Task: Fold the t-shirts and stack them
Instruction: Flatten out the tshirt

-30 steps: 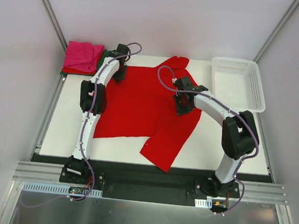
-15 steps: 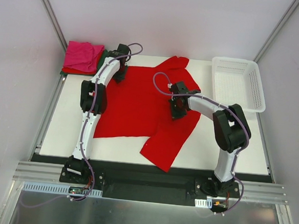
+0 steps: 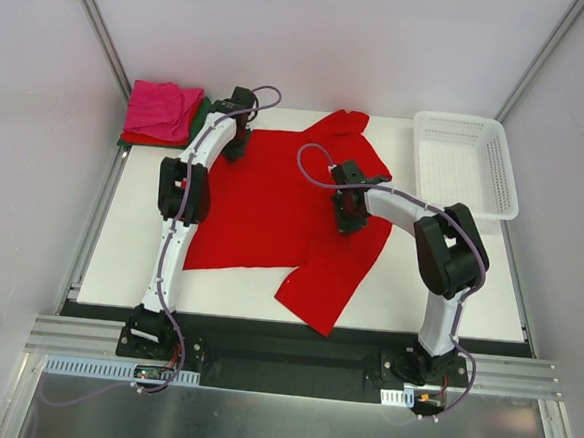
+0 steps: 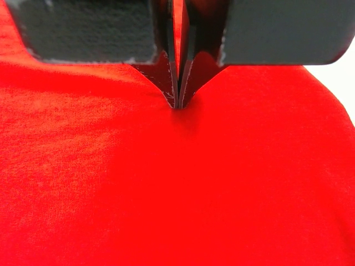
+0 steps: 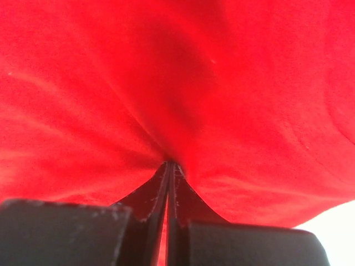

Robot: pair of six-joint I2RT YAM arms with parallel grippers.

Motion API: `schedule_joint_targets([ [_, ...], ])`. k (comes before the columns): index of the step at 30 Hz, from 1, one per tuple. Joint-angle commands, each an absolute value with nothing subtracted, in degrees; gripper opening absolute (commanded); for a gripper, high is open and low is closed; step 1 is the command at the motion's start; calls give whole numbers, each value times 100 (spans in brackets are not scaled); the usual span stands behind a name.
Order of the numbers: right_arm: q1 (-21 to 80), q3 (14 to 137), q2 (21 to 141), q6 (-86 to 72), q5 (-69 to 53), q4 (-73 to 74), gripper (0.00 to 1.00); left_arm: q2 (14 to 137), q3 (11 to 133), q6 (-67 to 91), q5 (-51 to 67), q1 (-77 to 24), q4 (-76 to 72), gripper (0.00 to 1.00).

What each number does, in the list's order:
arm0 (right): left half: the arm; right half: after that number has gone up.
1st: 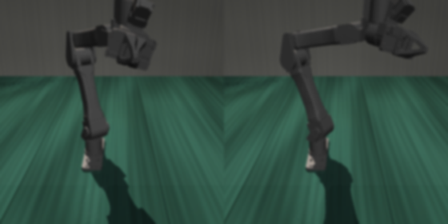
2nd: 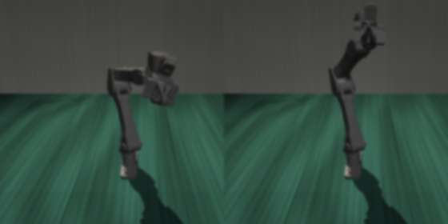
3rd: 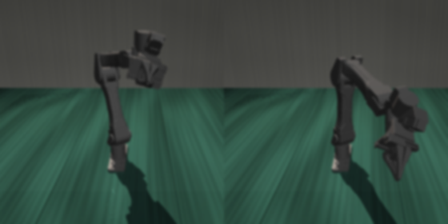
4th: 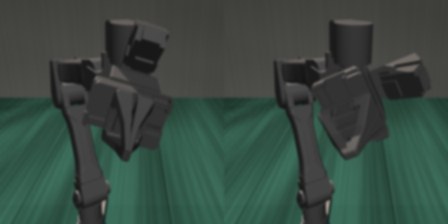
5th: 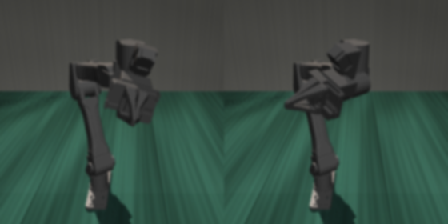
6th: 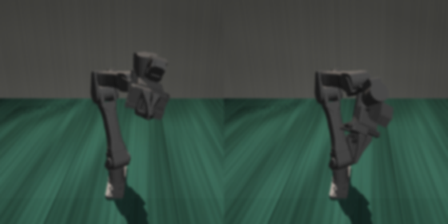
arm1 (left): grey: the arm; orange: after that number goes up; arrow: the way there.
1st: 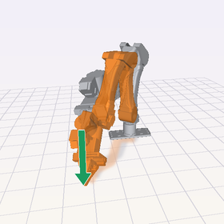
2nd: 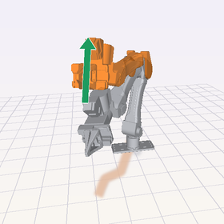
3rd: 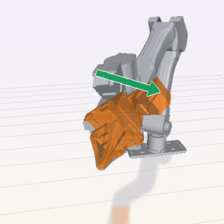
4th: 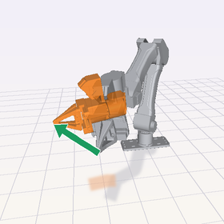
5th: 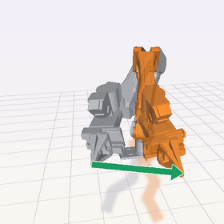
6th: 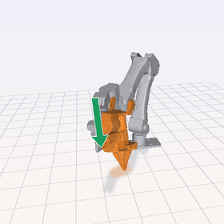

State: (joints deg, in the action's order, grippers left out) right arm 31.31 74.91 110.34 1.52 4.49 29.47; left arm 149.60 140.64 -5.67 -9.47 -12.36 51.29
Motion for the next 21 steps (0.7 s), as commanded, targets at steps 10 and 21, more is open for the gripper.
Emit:
schedule_joint_targets([
  [10, 3120, 7998, 11478, 316, 1994, 3972, 1, 14809, 13843, -747, -1186, -1257, 5107, 0],
  [21, 3207, 7339, 10100, 369, 1090, 3182, 4, 14231, 13615, -554, -651, -1301, 4914, 0],
])
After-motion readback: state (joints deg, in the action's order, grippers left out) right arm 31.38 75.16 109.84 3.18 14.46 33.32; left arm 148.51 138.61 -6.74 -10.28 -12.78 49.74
